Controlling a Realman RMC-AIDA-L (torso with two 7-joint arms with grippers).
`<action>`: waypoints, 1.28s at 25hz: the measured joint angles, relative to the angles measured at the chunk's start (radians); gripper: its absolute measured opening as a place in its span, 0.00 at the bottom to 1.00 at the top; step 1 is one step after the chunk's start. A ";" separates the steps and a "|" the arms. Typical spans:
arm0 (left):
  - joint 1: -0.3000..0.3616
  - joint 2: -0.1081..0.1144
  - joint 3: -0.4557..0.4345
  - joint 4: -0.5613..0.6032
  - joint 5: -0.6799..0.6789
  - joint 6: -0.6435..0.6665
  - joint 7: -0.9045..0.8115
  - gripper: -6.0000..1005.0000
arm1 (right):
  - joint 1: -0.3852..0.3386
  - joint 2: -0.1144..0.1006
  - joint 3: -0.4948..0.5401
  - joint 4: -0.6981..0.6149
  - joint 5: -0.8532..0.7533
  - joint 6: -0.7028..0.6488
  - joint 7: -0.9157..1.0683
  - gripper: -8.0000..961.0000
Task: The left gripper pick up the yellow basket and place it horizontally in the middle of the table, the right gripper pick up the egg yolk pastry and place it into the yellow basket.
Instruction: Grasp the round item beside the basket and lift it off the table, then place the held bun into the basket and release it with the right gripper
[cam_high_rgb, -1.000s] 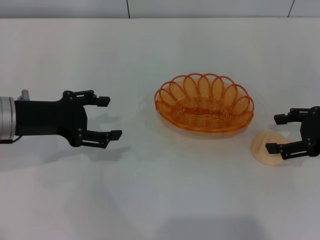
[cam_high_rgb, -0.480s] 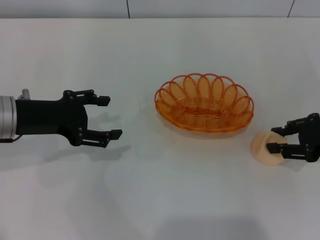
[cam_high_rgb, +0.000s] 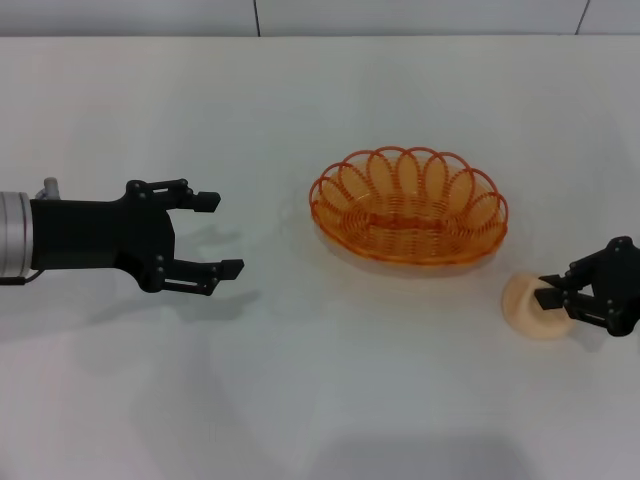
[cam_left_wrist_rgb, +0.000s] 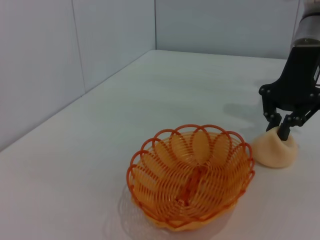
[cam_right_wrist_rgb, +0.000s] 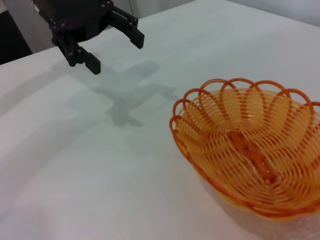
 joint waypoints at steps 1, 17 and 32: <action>0.000 0.000 0.000 0.001 0.000 0.000 0.000 0.88 | -0.001 0.002 0.000 -0.001 0.000 0.000 0.000 0.24; 0.002 -0.006 0.003 0.001 0.000 -0.023 0.004 0.88 | -0.019 0.009 0.031 -0.062 0.016 -0.034 -0.007 0.07; 0.005 -0.009 0.002 -0.003 0.000 -0.026 0.004 0.88 | 0.004 0.028 0.126 -0.149 0.226 -0.159 0.004 0.07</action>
